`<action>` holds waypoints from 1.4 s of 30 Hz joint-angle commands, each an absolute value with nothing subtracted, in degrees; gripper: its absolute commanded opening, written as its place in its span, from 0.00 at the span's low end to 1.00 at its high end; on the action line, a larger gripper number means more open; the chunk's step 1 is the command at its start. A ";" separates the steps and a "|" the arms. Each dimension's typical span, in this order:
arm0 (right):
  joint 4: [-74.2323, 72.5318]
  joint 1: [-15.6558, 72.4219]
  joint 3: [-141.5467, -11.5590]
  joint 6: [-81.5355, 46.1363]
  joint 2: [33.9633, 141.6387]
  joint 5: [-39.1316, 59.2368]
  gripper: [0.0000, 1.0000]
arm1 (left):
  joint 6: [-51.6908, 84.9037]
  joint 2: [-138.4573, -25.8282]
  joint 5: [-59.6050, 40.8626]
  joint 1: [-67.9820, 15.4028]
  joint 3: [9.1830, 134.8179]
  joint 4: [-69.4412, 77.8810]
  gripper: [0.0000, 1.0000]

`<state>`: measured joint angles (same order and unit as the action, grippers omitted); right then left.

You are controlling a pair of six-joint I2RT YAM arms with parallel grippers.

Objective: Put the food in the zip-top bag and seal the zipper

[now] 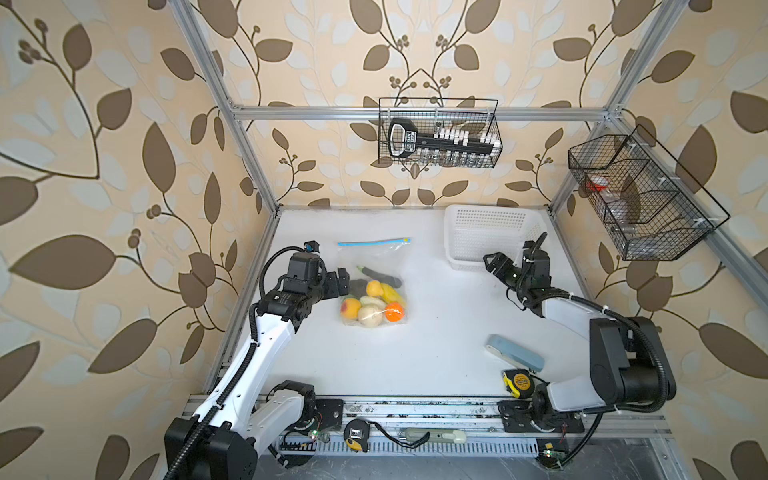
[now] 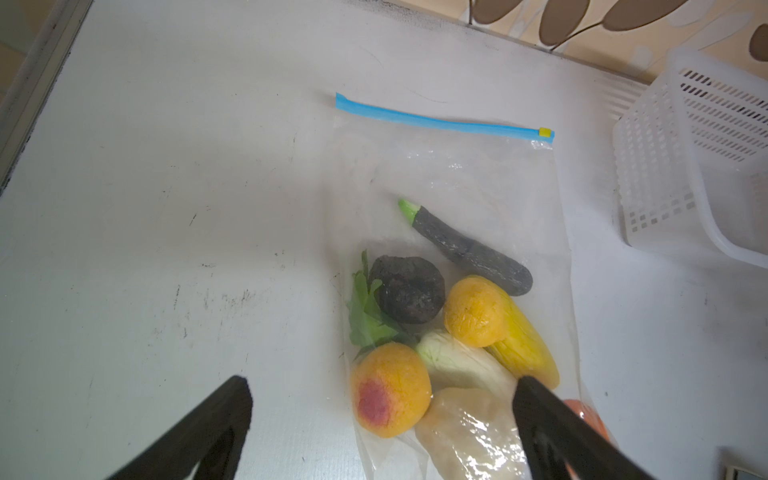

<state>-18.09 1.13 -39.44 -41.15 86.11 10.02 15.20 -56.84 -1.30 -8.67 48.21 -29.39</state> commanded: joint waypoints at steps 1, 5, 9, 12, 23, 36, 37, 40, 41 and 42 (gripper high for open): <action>-22.16 1.45 -43.01 -41.67 89.41 9.26 0.85 | 15.32 -55.77 -0.19 -8.96 48.42 -29.53 0.99; -21.93 0.73 -47.62 -40.40 93.85 9.18 0.83 | 15.19 -55.55 1.00 -8.89 47.91 -28.85 0.99; -18.23 0.36 -53.27 -35.27 97.77 8.38 0.84 | 14.65 -56.24 1.71 -8.88 48.25 -28.98 0.99; -19.08 0.06 -54.64 -34.54 99.93 8.56 0.85 | 14.56 -56.34 2.39 -8.88 48.08 -28.36 0.99; -21.39 4.27 -41.32 -16.44 82.95 -0.81 0.86 | 12.00 -55.01 13.94 -8.89 44.40 -22.83 0.99; -30.27 10.20 -15.56 2.84 54.56 -14.59 0.87 | 7.23 -58.48 24.11 -6.94 29.77 -0.87 0.95; -32.82 10.26 -13.77 2.70 54.16 -15.94 0.87 | 6.12 -58.13 22.83 -6.38 27.92 2.41 0.95; -40.41 10.28 -9.00 3.52 54.45 -18.20 0.87 | 2.98 -58.37 17.26 -4.75 23.24 12.43 0.95; -42.82 10.33 -7.84 3.44 54.77 -18.53 0.87 | 2.80 -59.22 15.66 -4.07 22.47 15.00 0.95; -45.62 10.29 -6.59 3.83 55.39 -18.89 0.87 | 2.25 -60.63 13.06 -3.20 22.08 17.07 0.95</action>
